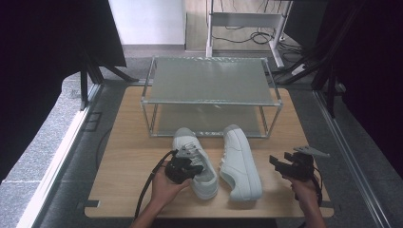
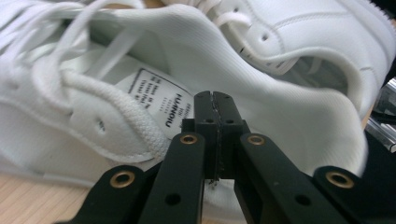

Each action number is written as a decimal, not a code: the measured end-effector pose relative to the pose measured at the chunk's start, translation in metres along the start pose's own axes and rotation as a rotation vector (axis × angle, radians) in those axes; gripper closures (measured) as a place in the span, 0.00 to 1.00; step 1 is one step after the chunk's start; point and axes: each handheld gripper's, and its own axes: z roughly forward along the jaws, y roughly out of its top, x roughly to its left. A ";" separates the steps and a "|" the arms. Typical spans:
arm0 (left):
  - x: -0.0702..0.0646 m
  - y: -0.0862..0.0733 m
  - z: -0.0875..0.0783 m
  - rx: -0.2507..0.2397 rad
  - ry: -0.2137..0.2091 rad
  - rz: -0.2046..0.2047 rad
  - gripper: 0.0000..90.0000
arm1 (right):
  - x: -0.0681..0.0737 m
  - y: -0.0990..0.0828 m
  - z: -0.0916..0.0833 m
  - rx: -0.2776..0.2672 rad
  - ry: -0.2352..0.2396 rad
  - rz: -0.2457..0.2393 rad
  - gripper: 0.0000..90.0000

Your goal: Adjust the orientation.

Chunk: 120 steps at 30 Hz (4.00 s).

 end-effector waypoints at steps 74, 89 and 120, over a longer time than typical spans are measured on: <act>0.063 -0.030 -0.091 -0.343 0.100 -0.108 0.32 | 0.140 0.006 0.004 -0.045 0.276 -0.390 1.00; 0.067 -0.030 -0.090 -0.284 0.084 -0.127 0.32 | 0.164 -0.026 0.010 0.072 0.190 -0.538 1.00; 0.067 -0.030 -0.091 -0.286 0.091 -0.147 0.38 | 0.050 -0.021 -0.023 -0.034 0.053 -0.255 1.00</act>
